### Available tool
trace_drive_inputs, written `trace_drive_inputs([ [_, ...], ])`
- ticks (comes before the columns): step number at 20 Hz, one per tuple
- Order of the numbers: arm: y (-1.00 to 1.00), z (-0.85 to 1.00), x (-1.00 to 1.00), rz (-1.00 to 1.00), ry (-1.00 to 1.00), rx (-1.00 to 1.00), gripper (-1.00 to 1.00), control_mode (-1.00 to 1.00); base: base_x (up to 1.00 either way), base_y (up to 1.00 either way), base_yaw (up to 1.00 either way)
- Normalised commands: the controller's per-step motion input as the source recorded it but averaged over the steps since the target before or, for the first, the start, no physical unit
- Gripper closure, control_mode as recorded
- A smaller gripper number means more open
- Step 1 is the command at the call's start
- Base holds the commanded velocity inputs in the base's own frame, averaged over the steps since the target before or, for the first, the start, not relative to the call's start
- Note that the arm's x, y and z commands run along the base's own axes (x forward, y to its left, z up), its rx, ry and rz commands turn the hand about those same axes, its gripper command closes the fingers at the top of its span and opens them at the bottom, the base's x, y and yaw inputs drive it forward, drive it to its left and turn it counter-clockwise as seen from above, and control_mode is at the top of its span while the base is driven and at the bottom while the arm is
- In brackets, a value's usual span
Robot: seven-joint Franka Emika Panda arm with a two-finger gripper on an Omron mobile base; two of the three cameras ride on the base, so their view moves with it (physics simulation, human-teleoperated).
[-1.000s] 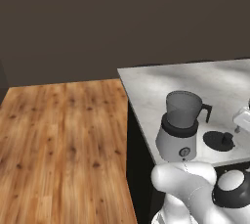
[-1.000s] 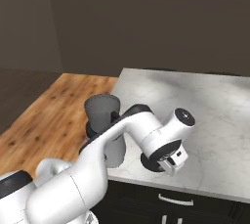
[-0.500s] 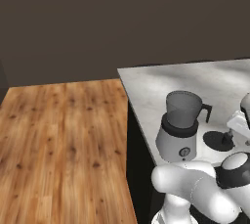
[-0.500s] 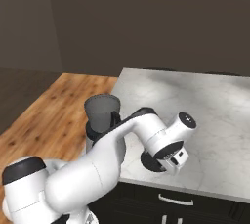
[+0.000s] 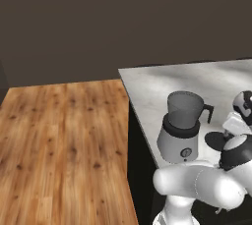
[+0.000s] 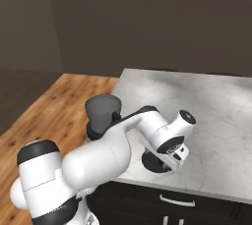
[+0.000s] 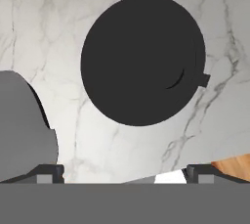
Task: Close the lid blender by securely placing the lid on top.
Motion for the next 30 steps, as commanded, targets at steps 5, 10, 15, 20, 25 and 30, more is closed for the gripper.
trace_drive_inputs([
  [5,-0.04,-0.09,0.08,0.04,0.0,0.0,-1.0,-1.0,0.0,0.0,0.0],
  [10,-0.05,-0.14,0.12,0.04,0.0,0.0,-1.0,-1.0,0.0,0.0,0.0],
  [15,-0.04,-0.2,0.1,0.03,0.0,0.0,-1.0,-1.0,0.0,0.0,0.0],
  [20,-0.06,-0.21,0.15,0.03,0.0,0.0,-1.0,-1.0,0.0,0.0,0.0],
  [25,-0.05,-0.17,0.13,0.03,0.0,0.0,-1.0,-1.0,0.0,0.0,0.0],
  [30,-0.01,-0.15,0.15,0.02,0.0,0.0,-1.0,-1.0,0.0,0.0,0.0],
])
